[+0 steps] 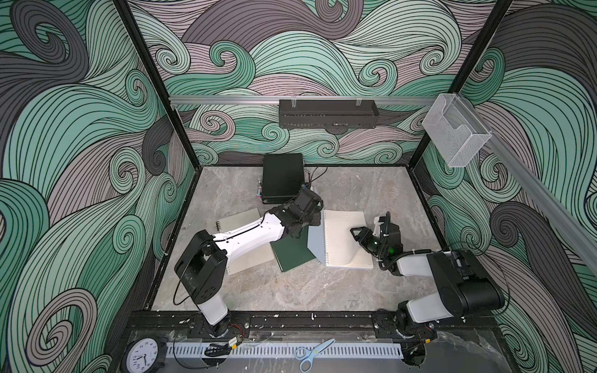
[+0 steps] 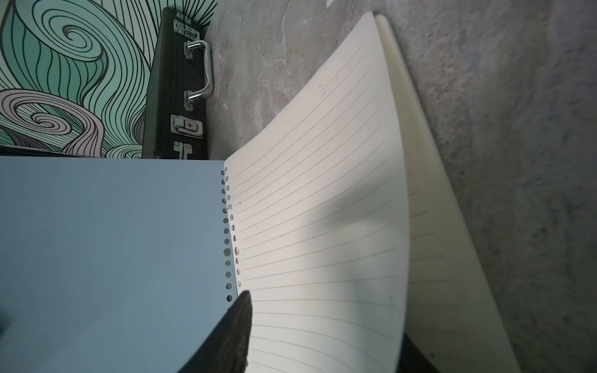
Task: Tear off pages from different notebooks
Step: Tear off the paper from the notebook.
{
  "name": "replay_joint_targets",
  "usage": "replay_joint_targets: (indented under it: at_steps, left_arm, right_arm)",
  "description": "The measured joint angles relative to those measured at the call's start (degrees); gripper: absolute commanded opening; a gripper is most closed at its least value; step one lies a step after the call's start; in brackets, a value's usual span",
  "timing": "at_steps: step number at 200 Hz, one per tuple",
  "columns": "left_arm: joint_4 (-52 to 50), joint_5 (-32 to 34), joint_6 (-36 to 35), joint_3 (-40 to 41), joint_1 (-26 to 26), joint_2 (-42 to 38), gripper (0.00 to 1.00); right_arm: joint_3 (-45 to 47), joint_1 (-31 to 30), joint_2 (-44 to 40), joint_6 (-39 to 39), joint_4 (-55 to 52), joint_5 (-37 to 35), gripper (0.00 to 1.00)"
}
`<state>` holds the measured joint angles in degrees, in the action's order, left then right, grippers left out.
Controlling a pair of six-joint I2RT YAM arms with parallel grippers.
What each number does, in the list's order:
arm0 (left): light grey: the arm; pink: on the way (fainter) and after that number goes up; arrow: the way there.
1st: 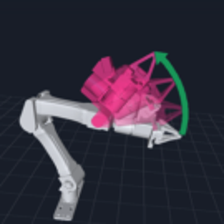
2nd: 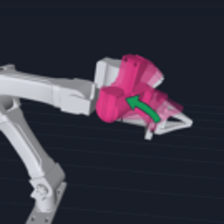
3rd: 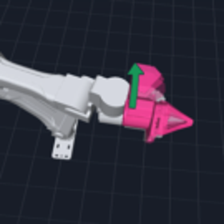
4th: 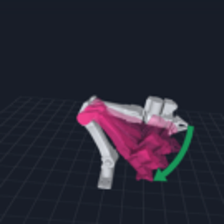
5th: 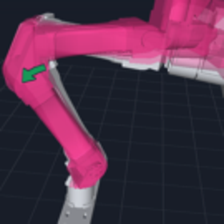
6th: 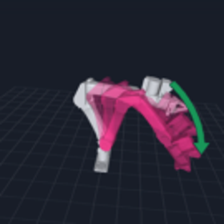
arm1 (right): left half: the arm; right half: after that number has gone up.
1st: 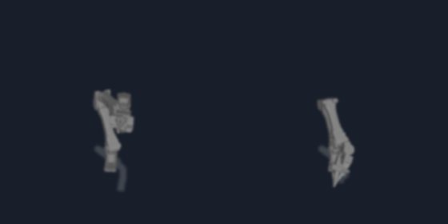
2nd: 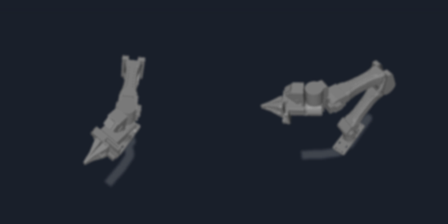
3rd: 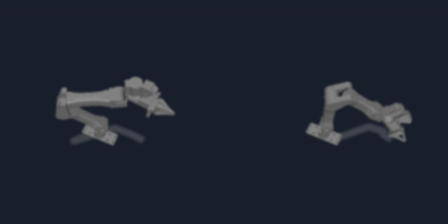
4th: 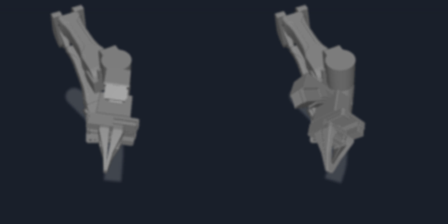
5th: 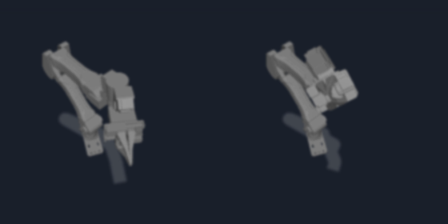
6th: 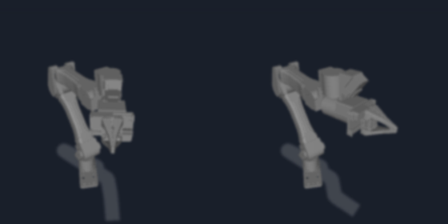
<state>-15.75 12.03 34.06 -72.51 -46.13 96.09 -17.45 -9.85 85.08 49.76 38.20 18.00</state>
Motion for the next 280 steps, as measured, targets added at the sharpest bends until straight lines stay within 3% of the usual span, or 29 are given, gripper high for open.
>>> replay_joint_targets:
  at_steps: [124,169,280]
  left_arm:
    - [-0.09,0.22,-0.02,0.63,0.0,-0.66,0.0]
    - [-0.07,0.26,0.0,0.63,0.0,-0.68,0.0]
    - [0.28,0.42,0.0,1.2,0.0,-0.98,0.0]
  right_arm:
    - [-2.23,1.73,-0.5,-0.37,-1.6,5.01,0.62]
    - [-3.67,1.73,1.27,-1.95,-3.13,5.57,0.69]
    - [-5.4,1.86,-7.04,-5.68,-13.25,5.77,0.79]
